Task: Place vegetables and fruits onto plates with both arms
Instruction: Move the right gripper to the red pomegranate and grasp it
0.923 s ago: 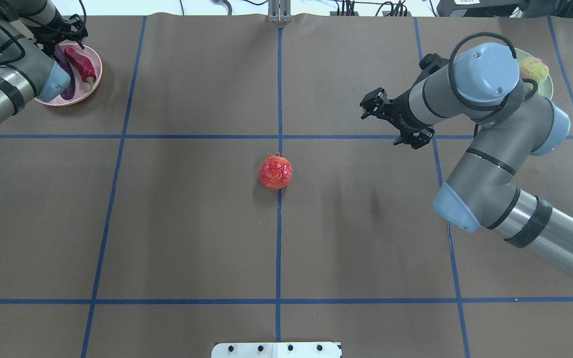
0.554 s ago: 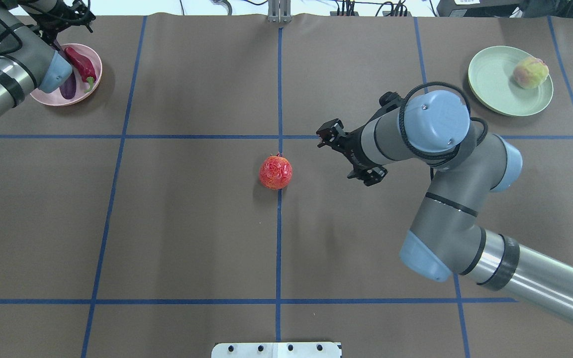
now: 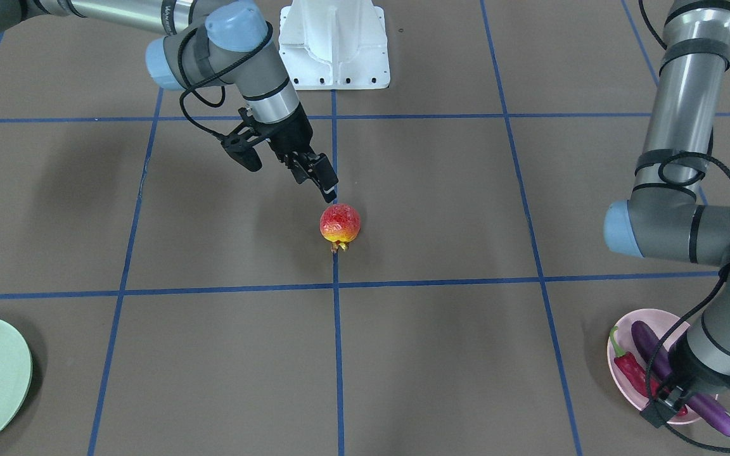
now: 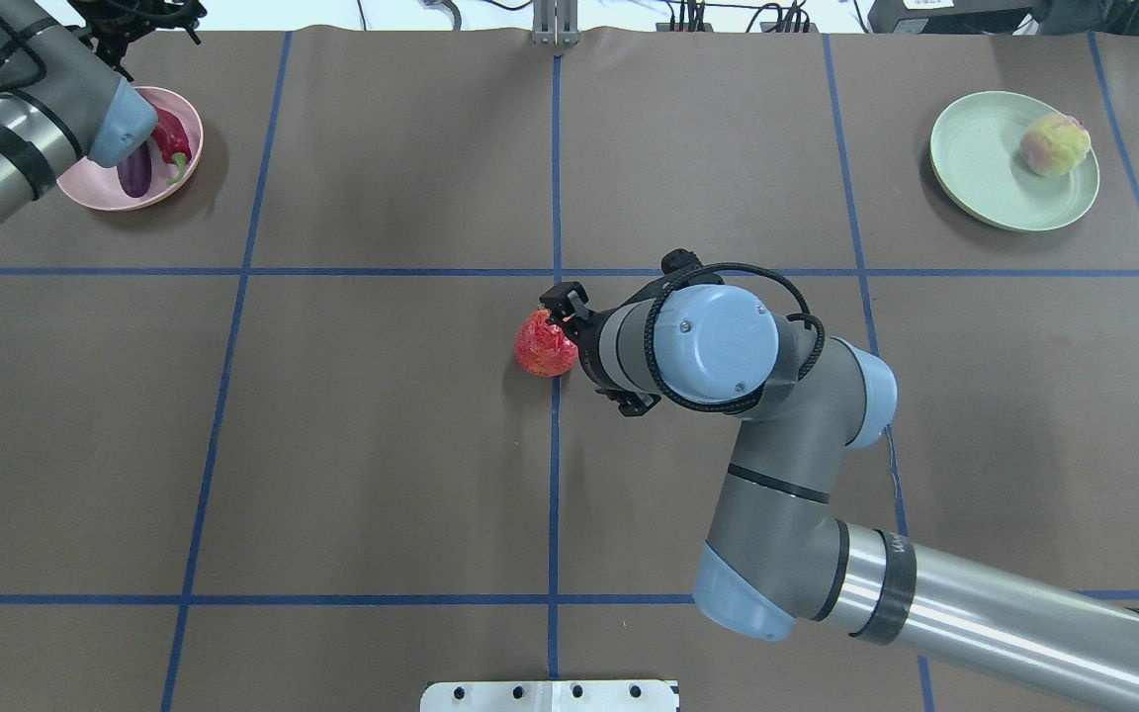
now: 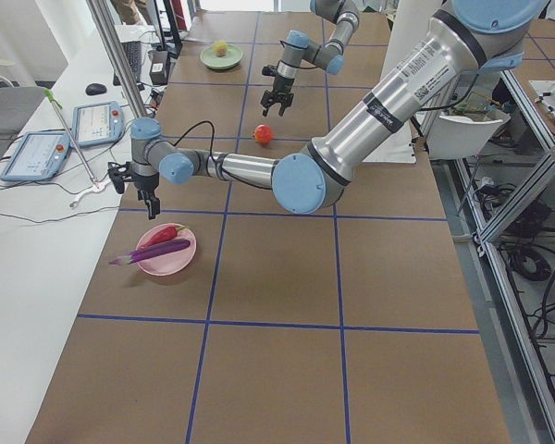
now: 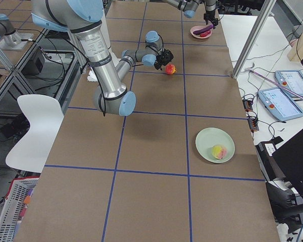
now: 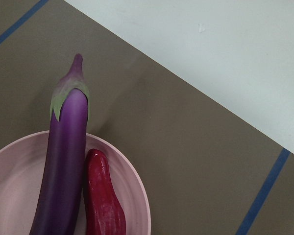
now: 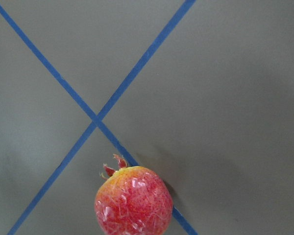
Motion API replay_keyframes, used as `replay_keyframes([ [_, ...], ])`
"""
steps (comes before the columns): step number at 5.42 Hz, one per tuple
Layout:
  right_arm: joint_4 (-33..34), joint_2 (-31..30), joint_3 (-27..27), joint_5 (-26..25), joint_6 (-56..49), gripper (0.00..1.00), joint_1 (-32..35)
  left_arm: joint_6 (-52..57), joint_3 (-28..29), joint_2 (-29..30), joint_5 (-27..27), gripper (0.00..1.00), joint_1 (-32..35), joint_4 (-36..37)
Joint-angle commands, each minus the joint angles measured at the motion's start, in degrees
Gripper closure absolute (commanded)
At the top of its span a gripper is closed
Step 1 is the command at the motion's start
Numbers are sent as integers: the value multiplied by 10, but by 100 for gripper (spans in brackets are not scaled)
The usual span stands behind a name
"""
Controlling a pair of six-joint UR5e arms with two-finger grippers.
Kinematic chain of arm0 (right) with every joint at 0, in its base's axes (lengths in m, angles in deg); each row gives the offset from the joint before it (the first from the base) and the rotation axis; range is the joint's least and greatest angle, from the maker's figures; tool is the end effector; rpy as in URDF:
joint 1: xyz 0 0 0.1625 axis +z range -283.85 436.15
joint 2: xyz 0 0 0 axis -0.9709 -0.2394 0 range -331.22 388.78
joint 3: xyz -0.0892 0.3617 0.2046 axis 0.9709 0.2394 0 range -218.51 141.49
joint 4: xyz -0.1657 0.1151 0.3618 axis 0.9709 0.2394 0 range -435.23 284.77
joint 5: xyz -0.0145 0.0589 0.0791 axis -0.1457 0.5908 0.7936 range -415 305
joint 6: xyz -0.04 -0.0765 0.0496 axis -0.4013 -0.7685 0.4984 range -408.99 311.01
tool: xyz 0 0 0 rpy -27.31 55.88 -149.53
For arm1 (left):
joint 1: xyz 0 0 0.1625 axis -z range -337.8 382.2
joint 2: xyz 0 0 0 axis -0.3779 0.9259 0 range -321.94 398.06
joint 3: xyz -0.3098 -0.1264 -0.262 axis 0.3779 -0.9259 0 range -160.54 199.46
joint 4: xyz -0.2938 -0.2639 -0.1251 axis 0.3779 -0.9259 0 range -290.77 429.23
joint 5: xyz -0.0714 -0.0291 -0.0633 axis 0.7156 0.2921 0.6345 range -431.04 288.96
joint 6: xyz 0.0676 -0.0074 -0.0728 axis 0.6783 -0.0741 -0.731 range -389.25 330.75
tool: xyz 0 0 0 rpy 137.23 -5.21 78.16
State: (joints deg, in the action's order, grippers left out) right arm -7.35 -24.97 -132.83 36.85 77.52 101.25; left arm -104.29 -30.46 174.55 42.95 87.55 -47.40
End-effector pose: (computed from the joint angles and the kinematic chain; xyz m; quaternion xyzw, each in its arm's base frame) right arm -0.5637 -0.4078 0.2072 -0.0654 -0.5161 0.4301 0.7378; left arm 0.2624 -0.7941 0.4333 0.0270 0.3410 -0.3458 0.8737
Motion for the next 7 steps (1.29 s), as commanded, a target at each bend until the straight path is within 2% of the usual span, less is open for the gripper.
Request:
replay_keyframes([
  [1, -3, 21, 32, -29, 35, 0, -5, -2, -5, -4, 0, 0, -2, 1],
  [7, -3, 51, 88, -42, 33, 0, -8, -5, -5, -13, -1, 0, -7, -7],
])
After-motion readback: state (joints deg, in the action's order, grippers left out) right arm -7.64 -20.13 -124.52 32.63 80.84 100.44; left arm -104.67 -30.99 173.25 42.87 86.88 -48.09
